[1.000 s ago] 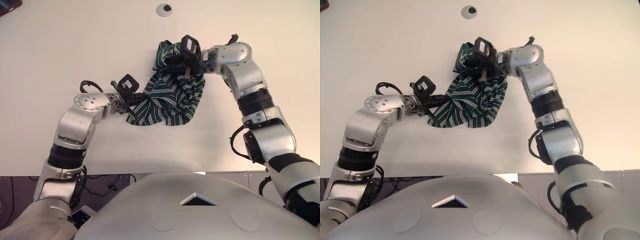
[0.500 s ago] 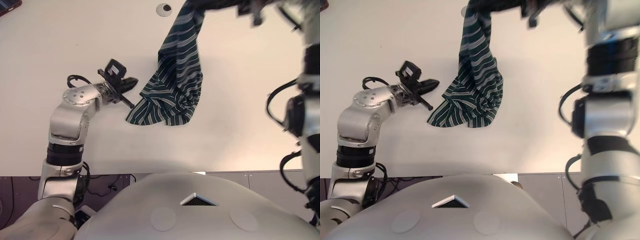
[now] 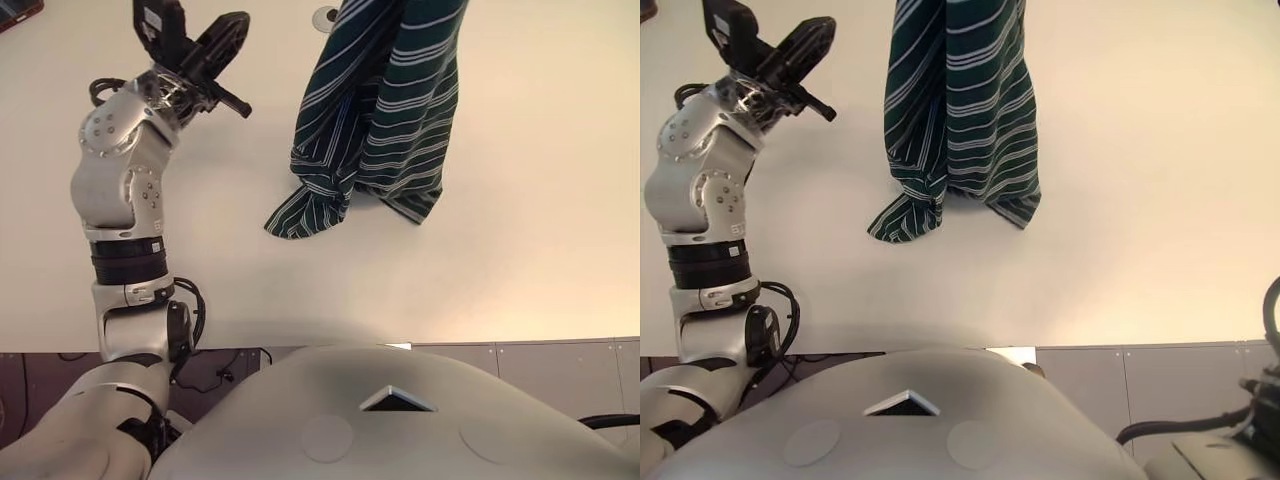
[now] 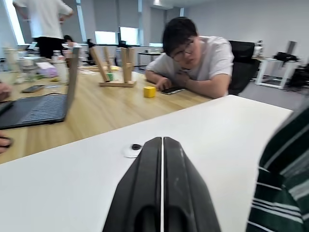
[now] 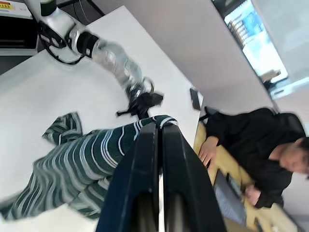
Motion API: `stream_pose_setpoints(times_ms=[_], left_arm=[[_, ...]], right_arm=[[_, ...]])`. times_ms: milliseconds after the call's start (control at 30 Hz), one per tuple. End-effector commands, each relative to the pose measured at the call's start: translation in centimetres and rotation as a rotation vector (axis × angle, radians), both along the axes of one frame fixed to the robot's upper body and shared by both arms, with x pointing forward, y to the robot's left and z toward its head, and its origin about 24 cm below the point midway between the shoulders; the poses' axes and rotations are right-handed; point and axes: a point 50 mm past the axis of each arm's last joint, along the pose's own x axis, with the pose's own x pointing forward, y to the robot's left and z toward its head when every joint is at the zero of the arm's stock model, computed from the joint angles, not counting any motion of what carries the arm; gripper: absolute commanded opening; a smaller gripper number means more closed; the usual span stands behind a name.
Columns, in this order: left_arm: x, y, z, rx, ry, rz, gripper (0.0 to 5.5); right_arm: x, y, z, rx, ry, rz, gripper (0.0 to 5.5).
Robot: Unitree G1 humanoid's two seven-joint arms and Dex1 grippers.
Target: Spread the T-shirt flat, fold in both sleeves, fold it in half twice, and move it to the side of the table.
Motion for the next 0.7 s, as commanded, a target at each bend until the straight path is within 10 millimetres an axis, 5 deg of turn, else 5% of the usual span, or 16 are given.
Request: stream_pose_setpoints(times_ms=[33,167,267,600,700], left_arm=[[0.1,-1.2,-0.5,-0.032,0.018,-0.045,0.00],[0.3,-5.4,-3.1,-0.057,0.129,-0.166,0.00],[-0.8,-7.6,-4.2,-0.033,0.178,-0.257,0.00],[-4.6,-9.1,-6.6,0.117,0.301,-0.354,0.00],[-5.3,-9.1,-8.0,0.200,0.365,-0.363,0.00]], right_arm=[[-1.2,-0.8,1.9,0.053,-0.038,0.021,0.02],[0.1,-2.0,-1.8,-0.072,0.042,-0.056,0.02],[1.2,-3.3,-6.7,-0.270,0.125,-0.134,0.02],[0.5,-9.6,-21.7,-0.883,0.355,-0.191,0.02],[0.6,-11.4,-24.4,-0.996,0.379,-0.217,0.02]])
